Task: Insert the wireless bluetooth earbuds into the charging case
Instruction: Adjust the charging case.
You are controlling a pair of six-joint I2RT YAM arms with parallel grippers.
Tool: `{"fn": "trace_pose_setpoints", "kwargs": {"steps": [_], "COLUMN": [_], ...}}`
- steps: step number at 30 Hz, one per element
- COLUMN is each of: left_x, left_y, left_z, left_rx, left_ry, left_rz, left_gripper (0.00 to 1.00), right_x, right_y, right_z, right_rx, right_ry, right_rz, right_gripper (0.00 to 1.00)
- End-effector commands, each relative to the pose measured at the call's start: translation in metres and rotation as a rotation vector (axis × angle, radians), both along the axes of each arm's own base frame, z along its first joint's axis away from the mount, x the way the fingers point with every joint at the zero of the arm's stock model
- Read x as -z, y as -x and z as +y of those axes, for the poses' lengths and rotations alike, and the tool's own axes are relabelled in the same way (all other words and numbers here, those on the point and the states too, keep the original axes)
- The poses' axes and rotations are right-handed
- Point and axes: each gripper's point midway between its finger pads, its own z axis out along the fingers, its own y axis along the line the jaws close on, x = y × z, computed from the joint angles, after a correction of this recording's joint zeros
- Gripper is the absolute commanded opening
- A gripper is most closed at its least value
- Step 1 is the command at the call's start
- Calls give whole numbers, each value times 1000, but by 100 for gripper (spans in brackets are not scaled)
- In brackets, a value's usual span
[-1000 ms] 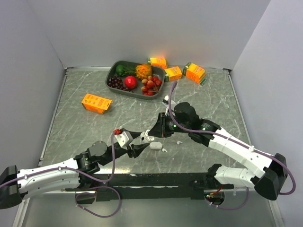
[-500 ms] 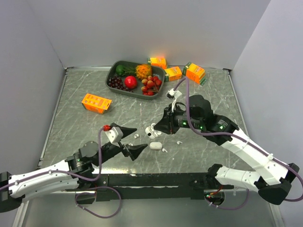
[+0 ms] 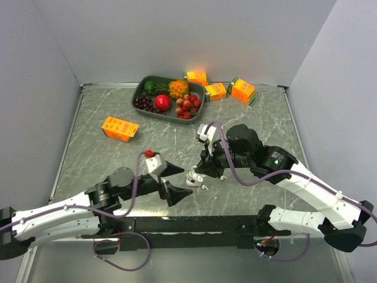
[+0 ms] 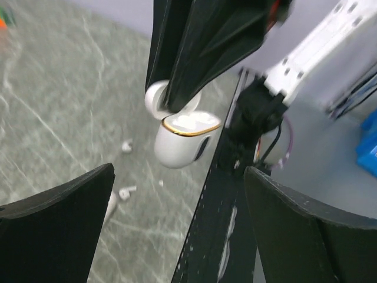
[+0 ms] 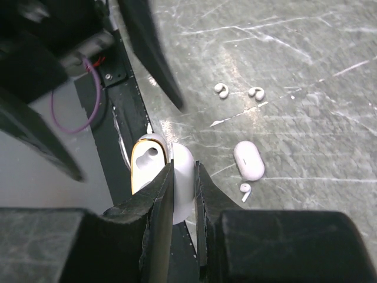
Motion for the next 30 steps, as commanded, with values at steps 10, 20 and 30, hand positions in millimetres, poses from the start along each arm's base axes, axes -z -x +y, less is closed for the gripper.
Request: {"fn": "trace_pose_setpoints", "kwargs": {"steps": [10, 20, 30], "left_x": [11, 11, 16], "left_y": [8, 19, 23], "left_z": [-8, -12, -16], "left_rx": [85, 157, 193], "left_ry": [10, 17, -7], "left_rz": [-194, -217, -209], "left_gripper": [88, 71, 51], "right_x": [-10, -6, -9], "right_y": [15, 17, 20], "right_z": [17, 33, 41], "right_rx": [-130, -166, -175], "right_ry": [-9, -17, -27], "right_rz": [-52, -33, -44], "right_gripper": [0, 0, 0]}}
